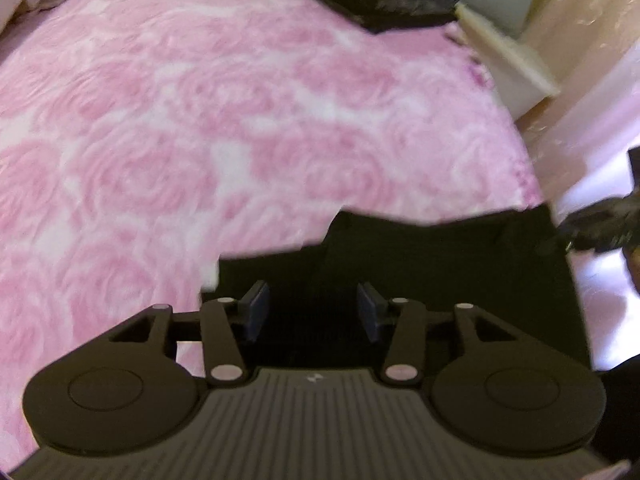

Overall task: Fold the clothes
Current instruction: 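Lower both tools and grasp the folded jacket edges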

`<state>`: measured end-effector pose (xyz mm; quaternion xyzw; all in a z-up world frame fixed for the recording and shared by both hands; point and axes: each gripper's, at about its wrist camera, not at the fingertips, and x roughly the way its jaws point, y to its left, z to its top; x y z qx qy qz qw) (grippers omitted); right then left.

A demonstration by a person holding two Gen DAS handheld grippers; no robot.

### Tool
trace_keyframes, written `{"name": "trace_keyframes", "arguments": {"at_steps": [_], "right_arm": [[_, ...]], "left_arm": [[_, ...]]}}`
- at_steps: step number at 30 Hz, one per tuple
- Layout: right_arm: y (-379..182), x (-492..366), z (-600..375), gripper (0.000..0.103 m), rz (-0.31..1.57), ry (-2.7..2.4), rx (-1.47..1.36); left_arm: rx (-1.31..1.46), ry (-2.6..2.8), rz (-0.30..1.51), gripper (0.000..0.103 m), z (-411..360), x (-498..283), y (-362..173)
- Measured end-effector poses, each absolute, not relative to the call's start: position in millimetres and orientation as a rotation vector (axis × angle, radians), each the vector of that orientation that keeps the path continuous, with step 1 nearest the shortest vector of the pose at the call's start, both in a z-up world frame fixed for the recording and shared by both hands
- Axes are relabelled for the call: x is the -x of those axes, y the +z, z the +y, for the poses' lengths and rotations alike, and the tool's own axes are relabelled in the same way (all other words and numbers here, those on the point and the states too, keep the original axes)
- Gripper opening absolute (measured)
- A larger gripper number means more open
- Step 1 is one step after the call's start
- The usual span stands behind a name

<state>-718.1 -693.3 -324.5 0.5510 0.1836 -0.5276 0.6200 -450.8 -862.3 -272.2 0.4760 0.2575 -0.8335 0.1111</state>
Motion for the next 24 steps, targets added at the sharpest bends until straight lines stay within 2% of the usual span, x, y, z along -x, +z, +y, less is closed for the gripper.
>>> {"name": "trace_keyframes", "arguments": {"at_steps": [4,5,6,11,14,17,21,24], "right_arm": [[-323.5,717.1,-691.8,0.023,0.407,-1.231,-1.274],[-324.6,716.9,-692.3,0.024,0.407,-1.236,-1.281],[-325.7,716.6,-692.7,0.024,0.406,-1.240,-1.289],[-311.3,720.2,-696.0,0.012,0.391,-1.250,-1.270],[-320.3,714.7,-698.2,0.011,0.424,-1.260,-1.245],[-340.9,723.6,-697.9,0.011,0.370,-1.276,-1.324],[-341.6,727.1,-695.9,0.011,0.369,-1.282,-1.325],[-335.2,731.3,-695.3,0.018,0.365,-1.292,-1.371]], "left_arm": [[-1.546,-2.446,0.785,0.023,-866.6,478.4,-286.7],[-1.568,-2.446,0.776,0.005,-865.8,482.0,-288.5],[-1.570,-2.457,0.796,0.001,-866.2,482.2,-287.6],[-1.386,-2.456,0.799,0.002,-869.8,460.6,-271.4],[-1.328,-2.390,0.857,0.002,-874.0,448.7,-281.4],[-1.308,-2.328,0.947,0.004,-877.2,444.1,-304.9],[-1.334,-2.328,0.908,0.004,-876.1,450.3,-301.6],[-1.366,-2.337,0.865,0.006,-873.9,451.9,-292.3]]}}
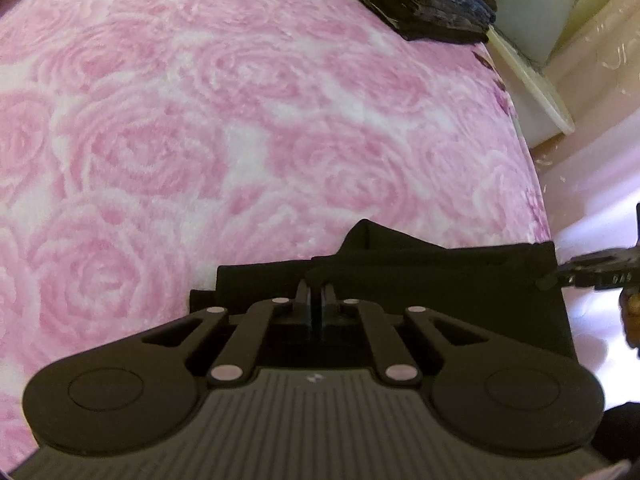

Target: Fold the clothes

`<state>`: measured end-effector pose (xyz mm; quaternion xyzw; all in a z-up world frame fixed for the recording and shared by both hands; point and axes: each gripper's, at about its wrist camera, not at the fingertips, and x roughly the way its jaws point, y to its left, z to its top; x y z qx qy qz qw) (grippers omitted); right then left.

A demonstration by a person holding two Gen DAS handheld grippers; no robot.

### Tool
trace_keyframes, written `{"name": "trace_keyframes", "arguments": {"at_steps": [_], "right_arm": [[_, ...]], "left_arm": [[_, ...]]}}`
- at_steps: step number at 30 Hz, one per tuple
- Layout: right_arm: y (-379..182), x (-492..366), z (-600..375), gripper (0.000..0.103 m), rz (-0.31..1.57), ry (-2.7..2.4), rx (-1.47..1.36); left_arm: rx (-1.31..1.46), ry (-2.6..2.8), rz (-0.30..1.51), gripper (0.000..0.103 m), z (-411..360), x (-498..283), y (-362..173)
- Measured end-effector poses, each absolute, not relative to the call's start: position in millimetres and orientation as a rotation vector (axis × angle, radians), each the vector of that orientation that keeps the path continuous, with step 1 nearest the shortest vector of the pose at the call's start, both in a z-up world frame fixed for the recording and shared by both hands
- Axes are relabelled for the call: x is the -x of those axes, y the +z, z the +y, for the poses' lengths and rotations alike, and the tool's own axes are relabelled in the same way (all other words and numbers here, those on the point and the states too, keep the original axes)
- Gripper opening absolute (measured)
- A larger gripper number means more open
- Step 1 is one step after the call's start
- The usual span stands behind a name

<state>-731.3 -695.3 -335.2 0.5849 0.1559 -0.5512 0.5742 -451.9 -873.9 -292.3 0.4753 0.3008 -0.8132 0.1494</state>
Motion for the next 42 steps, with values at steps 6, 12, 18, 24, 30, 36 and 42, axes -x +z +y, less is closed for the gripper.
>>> {"name": "trace_keyframes", "arguments": {"at_steps": [6,12,18,24,30,36,42], "right_arm": [[-272.6,710.1,-677.8,0.021,0.538,-1.385,-1.062],[-270.2,648.9,-692.9,0.021,0.623,-1.163,-0.837],[-344.8,659.3,-737.7,0.000,0.652,-1.203,-0.964],[-338.6,669.8,-731.9,0.000,0.651,-1.177,-0.995],[-332.2,668.9,-724.7,0.000,0.655,-1.199,-0.982],[-321.1,673.1,-705.1,0.000,0.727,-1.224,-0.985],[-306.4,639.9,-715.9,0.001,0.762,-1.149,-0.798]], "left_arm": [[-1.351,-2.322,0.824,0.005,-869.9,443.8,-277.3],[-1.353,-2.286,0.835,0.004,-868.5,445.5,-288.8],[-1.334,-2.246,0.829,0.004,-868.2,443.9,-289.0],[-1.322,-2.414,0.862,0.003,-839.4,450.0,-246.7],[-1.515,-2.589,0.857,0.002,-785.7,516.9,-285.3],[-1.470,-2.539,0.858,0.003,-793.3,531.3,-309.6],[-1.452,-2.504,0.908,0.003,-799.9,532.9,-310.6]]}}
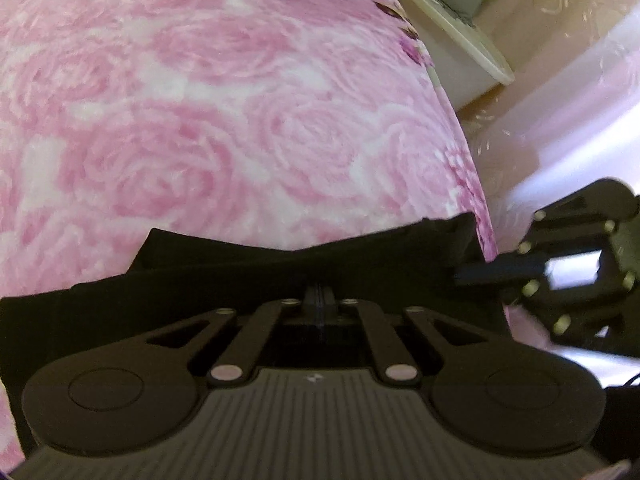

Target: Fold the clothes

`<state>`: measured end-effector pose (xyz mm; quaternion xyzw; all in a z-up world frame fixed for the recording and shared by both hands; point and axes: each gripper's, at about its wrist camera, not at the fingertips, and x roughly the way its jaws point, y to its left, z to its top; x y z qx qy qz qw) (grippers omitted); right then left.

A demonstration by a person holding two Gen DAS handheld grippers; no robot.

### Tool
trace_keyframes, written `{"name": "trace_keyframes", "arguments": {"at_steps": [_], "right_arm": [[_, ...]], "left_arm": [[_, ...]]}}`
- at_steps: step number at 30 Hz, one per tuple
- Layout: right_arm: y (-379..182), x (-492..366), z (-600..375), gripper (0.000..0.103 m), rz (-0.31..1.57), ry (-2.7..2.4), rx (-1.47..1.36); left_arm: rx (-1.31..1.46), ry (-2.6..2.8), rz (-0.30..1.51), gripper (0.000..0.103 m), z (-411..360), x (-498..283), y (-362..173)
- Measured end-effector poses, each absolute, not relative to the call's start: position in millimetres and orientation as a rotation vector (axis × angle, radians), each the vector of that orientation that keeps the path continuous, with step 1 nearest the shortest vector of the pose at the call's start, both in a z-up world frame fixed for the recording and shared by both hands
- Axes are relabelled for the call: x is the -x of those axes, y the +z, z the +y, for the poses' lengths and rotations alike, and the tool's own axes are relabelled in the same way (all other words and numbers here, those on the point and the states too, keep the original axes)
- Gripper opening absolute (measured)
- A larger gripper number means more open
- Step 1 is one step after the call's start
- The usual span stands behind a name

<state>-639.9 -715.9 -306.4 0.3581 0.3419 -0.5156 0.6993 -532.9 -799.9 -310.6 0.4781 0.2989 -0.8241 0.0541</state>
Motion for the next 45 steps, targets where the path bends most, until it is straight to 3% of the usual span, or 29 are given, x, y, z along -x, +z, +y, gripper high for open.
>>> {"name": "trace_keyframes", "arguments": {"at_steps": [5,17,23,26,31,34,37,41,42,44,45], "right_arm": [[-337.9,672.5,-730.4,0.000,0.693,-1.162,-0.928],[-287.3,660.6,-689.8,0.004,0.767,-1.100,-0.868],[-322.6,639.9,-710.0,0.010,0.794,-1.021,-0.922],[-309.6,640.0,-716.8,0.012,0.802,-1.064,-0.941],[-264.7,615.9,-670.1,0.016,0.753,-1.015,-0.854],[-276.7,588.6,-636.6,0.017,0.784,-1.002,-0.895],[-302.9,567.9,-609.3,0.018,0.810,-1.037,-0.929],[-297.8,549.5,-594.0,0.018,0.807,-1.154,-0.874],[-290.2,546.3,-590.1,0.022,0.801,-1.179,-0.872],[-278.1,536.4,-576.6,0.042,0.819,-1.197,-0.847],[-273.3,531.4,-568.3,0.046,0.836,-1.199,-0.832]], "left_arm": [[-1.437,-2.466,0.944,0.003,-801.2,533.6,-307.5],[-1.364,-2.198,0.870,0.005,-796.9,425.3,-249.5],[-1.423,-2.072,0.791,0.003,-785.2,416.7,-291.9],[-1.359,-2.086,0.769,0.002,-788.6,409.7,-284.8],[-1.217,-2.138,0.707,0.004,-776.4,366.9,-248.2],[-1.163,-2.147,0.726,0.004,-763.5,333.4,-238.5],[-1.270,-2.157,0.653,0.005,-751.6,325.2,-265.1],[-1.224,-2.195,0.662,0.010,-758.5,323.3,-282.1],[-1.225,-2.204,0.645,0.010,-756.5,321.8,-280.3],[-1.235,-2.208,0.610,0.009,-750.5,317.1,-272.8],[-1.241,-2.202,0.597,0.009,-746.9,313.8,-267.8]]}}
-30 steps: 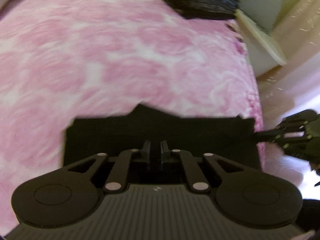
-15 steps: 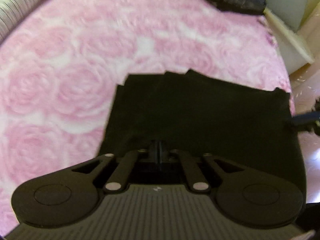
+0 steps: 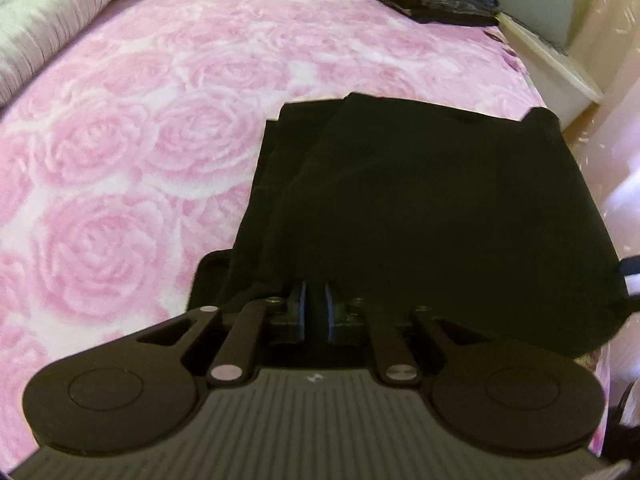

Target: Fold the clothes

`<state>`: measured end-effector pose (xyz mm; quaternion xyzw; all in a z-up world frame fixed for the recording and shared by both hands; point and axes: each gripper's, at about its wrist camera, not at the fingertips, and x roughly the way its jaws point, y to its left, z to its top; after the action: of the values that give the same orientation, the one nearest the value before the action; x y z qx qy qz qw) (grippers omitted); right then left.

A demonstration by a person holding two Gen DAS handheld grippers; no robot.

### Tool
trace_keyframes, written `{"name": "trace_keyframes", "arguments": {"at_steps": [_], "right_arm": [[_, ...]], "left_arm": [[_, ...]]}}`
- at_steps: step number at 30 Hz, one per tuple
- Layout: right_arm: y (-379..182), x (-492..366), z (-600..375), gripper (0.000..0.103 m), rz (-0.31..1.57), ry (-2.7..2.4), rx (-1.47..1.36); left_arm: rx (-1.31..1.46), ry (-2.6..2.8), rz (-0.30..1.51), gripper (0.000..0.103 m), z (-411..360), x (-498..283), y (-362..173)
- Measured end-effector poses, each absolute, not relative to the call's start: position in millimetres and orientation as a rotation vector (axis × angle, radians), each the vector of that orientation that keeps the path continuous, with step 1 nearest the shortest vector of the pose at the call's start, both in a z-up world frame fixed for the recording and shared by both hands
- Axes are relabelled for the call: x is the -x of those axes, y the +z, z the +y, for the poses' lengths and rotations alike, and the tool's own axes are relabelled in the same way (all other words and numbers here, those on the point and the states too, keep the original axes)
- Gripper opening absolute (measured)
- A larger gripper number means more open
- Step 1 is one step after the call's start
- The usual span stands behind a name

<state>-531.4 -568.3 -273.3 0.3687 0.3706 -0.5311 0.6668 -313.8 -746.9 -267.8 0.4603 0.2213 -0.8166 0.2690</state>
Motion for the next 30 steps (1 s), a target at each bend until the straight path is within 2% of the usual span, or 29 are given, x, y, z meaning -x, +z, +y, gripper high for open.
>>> {"name": "trace_keyframes", "arguments": {"at_steps": [2,5,9,19,25,28,30], "right_arm": [[-270.9,524.0,-555.3,0.050,0.865,-1.192,-0.832],[-272.6,517.4,-542.1,0.051,0.906,-1.187,-0.869],[-269.1,512.4,-537.5,0.051,0.944,-1.182,-0.903],[-248.7,499.1,-550.2,0.051,0.944,-1.180,-0.876],[-256.3,494.1,-550.6,0.052,0.971,-1.184,-0.844],[-262.0,489.0,-549.1,0.057,1.008,-1.185,-0.792],[-265.8,479.6,-545.8,0.062,1.061,-1.172,-0.688]], "left_arm": [[-1.281,-2.182,0.556,0.010,-738.4,309.1,-258.4],[-1.395,-2.137,0.476,0.010,-723.8,306.6,-247.2],[-1.504,-2.104,0.411,0.016,-705.4,302.7,-239.9],[-1.521,-2.121,0.387,0.017,-690.2,292.8,-229.4],[-1.552,-2.137,0.347,0.025,-688.5,294.5,-236.9],[-1.543,-2.193,0.192,0.042,-673.8,292.7,-240.1],[-1.533,-2.229,0.084,0.068,-663.7,291.4,-242.1]]}}
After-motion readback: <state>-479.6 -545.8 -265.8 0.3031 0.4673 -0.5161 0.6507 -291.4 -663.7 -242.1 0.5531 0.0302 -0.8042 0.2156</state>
